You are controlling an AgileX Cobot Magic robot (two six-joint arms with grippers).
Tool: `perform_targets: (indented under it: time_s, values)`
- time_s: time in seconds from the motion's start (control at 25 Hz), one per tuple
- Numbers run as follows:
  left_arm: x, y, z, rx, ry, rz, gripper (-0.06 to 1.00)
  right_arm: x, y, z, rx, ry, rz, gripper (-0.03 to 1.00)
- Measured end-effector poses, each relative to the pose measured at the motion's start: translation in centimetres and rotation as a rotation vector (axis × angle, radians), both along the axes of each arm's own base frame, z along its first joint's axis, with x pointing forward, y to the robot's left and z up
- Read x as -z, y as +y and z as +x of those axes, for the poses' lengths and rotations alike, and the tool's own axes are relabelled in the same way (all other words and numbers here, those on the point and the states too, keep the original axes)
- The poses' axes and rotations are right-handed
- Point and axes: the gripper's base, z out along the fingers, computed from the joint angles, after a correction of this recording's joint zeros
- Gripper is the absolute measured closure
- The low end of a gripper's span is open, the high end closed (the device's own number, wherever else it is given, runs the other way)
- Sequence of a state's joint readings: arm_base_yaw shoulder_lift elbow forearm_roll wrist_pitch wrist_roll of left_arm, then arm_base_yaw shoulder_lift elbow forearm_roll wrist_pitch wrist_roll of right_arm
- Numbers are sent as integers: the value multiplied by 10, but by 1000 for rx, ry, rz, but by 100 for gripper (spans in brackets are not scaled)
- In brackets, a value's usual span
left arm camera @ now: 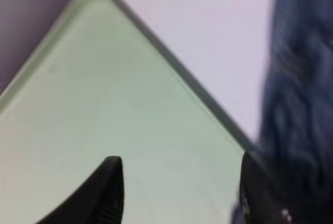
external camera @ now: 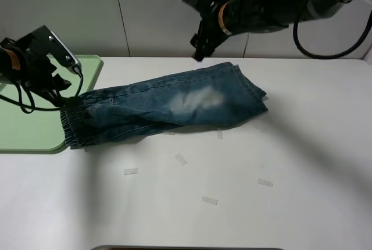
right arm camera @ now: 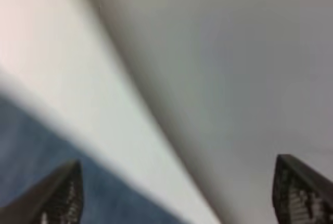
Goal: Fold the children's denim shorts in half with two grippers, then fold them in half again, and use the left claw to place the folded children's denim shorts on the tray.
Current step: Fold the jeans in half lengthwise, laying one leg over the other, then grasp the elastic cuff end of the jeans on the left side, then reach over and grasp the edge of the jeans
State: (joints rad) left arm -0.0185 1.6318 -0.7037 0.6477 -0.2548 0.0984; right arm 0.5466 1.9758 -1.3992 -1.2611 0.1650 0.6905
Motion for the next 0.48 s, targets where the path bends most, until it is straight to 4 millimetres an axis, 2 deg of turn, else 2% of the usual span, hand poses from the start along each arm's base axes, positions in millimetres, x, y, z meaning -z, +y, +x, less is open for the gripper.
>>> perform_targets:
  time_s: [0.16,0.36,0.48]
  values:
    - [-4,5,4,-115,-50,-137,43,-27,-8,16,166,-14,187,39]
    - [-6,5,4,-138,-59,-165,43,-27,-20,18,314,-14,146,39]
    - [-19,4,3,-146,-115,-203,43,-31,-30,16,401,-16,105,39]
